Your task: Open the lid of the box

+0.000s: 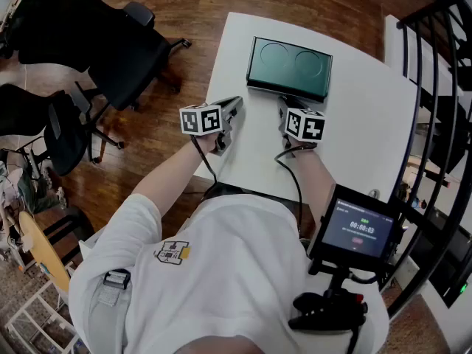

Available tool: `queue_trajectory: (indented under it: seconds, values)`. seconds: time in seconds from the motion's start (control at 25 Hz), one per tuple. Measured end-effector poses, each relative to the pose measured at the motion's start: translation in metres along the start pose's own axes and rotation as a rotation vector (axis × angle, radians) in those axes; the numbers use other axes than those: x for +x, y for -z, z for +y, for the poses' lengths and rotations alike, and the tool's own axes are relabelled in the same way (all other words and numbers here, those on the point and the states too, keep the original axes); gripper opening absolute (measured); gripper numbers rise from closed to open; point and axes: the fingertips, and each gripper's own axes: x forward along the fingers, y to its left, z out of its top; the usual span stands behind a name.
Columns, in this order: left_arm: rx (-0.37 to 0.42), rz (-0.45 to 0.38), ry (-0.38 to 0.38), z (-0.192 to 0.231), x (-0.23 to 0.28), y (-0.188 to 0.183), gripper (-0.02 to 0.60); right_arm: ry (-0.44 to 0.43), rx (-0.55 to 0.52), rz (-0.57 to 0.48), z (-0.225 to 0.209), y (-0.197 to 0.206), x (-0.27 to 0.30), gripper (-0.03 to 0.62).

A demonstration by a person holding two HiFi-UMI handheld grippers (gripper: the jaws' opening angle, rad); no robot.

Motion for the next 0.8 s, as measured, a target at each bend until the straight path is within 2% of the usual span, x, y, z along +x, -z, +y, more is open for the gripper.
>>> queue_trajectory:
  seconds: [0.2, 0.52, 0.8]
  values:
    - [-0.039, 0.019, 0.033, 0.006, -0.005, 0.011, 0.001, 0.001, 0.019, 0.038, 0.007, 0.027, 0.002, 0.058]
    - [-0.036, 0.028, 0.06, -0.025, -0.058, 0.06, 0.0, 0.013, 0.02, 0.039, 0.036, 0.086, -0.059, 0.06]
    - [-0.047, 0.063, 0.064, -0.025, -0.071, 0.084, 0.001, 0.023, 0.025, 0.022, 0.037, 0.084, -0.057, 0.06]
